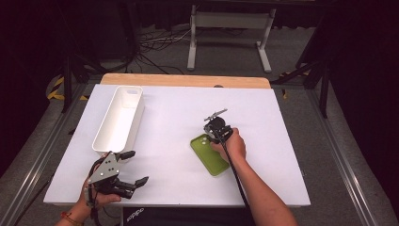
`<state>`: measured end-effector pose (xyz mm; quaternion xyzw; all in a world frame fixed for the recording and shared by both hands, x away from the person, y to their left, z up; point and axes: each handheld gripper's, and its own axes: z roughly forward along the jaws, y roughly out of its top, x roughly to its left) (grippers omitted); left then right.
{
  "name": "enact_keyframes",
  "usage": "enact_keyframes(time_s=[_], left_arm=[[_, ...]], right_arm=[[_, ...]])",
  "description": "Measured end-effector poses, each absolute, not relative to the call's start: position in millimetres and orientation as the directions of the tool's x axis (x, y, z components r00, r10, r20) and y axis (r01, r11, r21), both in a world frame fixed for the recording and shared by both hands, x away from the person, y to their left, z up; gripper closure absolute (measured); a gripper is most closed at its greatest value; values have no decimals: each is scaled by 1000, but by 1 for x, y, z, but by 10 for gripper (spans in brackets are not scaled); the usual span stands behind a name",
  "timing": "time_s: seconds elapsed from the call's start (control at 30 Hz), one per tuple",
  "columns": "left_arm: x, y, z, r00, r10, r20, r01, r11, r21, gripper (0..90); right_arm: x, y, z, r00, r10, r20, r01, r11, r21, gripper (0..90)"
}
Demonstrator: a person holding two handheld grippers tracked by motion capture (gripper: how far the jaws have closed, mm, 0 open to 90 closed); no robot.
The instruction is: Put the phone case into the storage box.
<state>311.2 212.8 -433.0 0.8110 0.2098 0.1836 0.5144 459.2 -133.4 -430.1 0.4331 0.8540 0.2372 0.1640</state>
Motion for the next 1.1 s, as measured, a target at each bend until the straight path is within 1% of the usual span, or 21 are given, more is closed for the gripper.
enact_keyframes(time_s=[0.03,0.1,0.2,0.27,0.33,0.4,0.53,0.63,0.67,0.8,0.83,0.87,0.9,0.93,0.97,1.03,1.1], left_arm=[[311,213,-433,845,529,82,151,-383,911,74],[313,211,-430,846,529,70,158,-374,914,76],[317,206,-425,846,530,64,161,-368,916,81],[320,204,-423,840,540,60,165,-360,918,86],[322,200,-419,832,553,50,181,-354,917,102],[323,198,-417,828,558,44,186,-349,919,102],[327,187,-414,825,564,49,183,-347,920,109],[329,179,-412,818,574,41,187,-333,924,114],[331,174,-411,821,570,27,195,-324,926,113],[339,153,-406,826,564,-11,218,-300,929,121],[344,145,-404,828,560,-26,225,-290,930,128],[344,145,-404,828,560,-26,225,-290,930,130],[350,137,-402,822,566,-57,246,-262,933,136],[350,137,-402,822,566,-57,246,-262,933,147],[357,127,-402,819,564,-105,279,-232,932,157],[360,123,-402,818,564,-113,287,-230,930,157],[366,113,-401,815,570,-100,281,-239,929,164]], right_arm=[[459,-133,-430,-571,818,-75,662,512,547,880],[455,-135,-423,-561,823,-90,635,497,591,880],[451,-137,-417,-554,827,-95,614,483,624,880],[450,-138,-415,-553,828,-96,608,479,633,880],[445,-141,-408,-539,837,-93,584,450,676,880],[443,-142,-406,-538,838,-96,575,447,686,880],[435,-147,-396,-521,850,-79,531,395,750,880],[430,-148,-392,-513,855,-80,509,378,774,880],[425,-149,-389,-505,859,-83,483,361,798,880],[419,-150,-385,-500,862,-78,459,341,820,880],[415,-149,-382,-492,867,-78,438,324,838,880],[414,-149,-381,-492,867,-77,427,318,846,880],[412,-149,-380,-489,869,-78,416,311,854,880],[412,-149,-380,-489,869,-78,416,311,854,880],[408,-147,-379,-487,869,-87,392,306,868,879],[407,-146,-378,-487,869,-88,385,304,871,879],[404,-142,-378,-488,868,-92,367,300,881,880]])
